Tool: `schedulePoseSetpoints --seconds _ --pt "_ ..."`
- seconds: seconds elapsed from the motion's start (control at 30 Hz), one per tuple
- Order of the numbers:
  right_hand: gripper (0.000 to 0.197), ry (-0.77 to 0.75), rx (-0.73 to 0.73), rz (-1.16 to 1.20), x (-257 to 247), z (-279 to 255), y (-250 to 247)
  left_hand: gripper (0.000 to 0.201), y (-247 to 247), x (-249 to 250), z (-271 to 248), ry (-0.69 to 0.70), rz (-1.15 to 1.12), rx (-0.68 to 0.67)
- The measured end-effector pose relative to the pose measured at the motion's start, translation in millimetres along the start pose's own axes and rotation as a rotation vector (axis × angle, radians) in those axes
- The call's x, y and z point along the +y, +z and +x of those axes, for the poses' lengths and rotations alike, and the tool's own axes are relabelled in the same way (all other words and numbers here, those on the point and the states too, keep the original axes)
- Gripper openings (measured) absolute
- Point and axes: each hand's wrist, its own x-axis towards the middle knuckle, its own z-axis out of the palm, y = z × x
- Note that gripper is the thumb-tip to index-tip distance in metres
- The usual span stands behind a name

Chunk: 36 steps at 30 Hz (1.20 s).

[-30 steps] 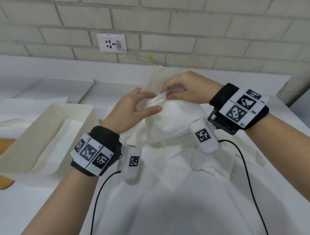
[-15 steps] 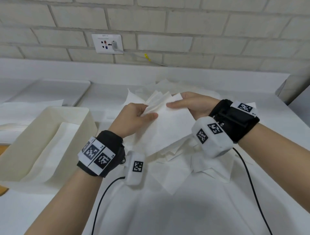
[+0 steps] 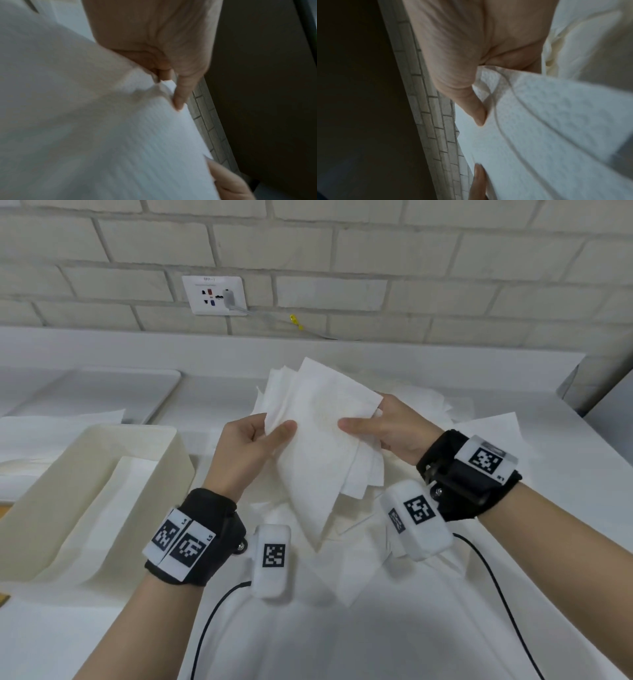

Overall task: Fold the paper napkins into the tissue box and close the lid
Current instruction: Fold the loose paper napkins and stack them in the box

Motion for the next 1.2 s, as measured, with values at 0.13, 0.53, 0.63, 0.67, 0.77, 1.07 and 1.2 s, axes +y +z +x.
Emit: schedulePoseSetpoints --seconds 0.13,0.53,0.63,0.67,0.77,1.07,1.2 --pt "0.026 -0.136 -0.014 -0.031 -20.7 -6.9 -3.9 0.028 -9.7 10.3 -6.7 0.173 0.052 0.019" --pt "0.023 -0.361 0.104 -0.087 -50.1 1.7 10.1 0.032 -0.9 35.5 -13.5 0.265 0.011 -0.004" --pt "0.019 -0.370 0.154 -0.103 -48.5 1.7 16.8 0.036 7.0 34.4 -16.1 0.191 -0.085 0.052" --pt "0.018 -0.377 0.194 -0.120 -47.8 1.8 17.4 0.036 7.7 33.4 -16.6 0.162 -0.131 0.054" --pt "0.031 -0.386 0.300 -0.173 -44.0 3.4 15.7 0.038 7.3 29.5 -17.2 0.097 -0.246 0.064" --pt "0.017 -0.352 0.247 -0.286 -42.5 -2.7 8.5 0.036 2.6 28.0 -11.1 0.051 -0.287 0.129" --pt "0.045 -0.277 0.211 -0.314 -41.9 2.5 12.6 0.039 9.2 32.5 -14.4 0.076 -0.246 0.108"
